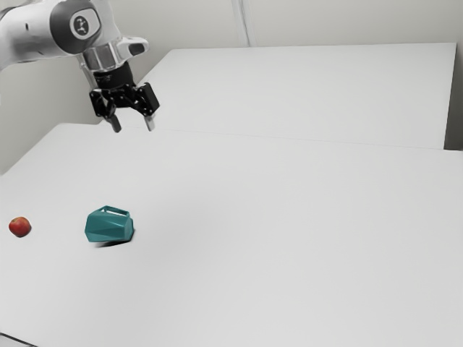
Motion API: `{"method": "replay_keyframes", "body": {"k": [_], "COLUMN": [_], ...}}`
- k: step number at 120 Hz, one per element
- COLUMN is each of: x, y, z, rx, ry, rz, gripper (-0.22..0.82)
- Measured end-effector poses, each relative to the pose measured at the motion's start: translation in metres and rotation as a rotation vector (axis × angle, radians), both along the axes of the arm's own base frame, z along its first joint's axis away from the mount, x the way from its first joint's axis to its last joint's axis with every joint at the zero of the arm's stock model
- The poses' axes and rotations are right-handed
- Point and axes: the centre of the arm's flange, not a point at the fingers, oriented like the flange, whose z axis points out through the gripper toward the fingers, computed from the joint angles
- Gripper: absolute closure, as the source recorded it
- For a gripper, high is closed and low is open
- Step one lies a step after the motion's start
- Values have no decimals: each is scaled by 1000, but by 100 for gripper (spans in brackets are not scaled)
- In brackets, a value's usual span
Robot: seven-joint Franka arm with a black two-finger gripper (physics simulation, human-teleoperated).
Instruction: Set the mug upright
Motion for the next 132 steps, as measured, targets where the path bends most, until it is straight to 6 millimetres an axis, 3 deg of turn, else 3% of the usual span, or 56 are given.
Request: {"method": "replay_keyframes", "body": {"k": [29,45,89,132], "x": [-15,-27,-55,-86], "y": [76,110,196,291], "z": [-47,-85,-128,-200], "rx": [-141,-243,-374,-460], "ry": [26,6,-103,-115], "rz": [38,29,-47,-23], "gripper": [0,0,0,0]}}
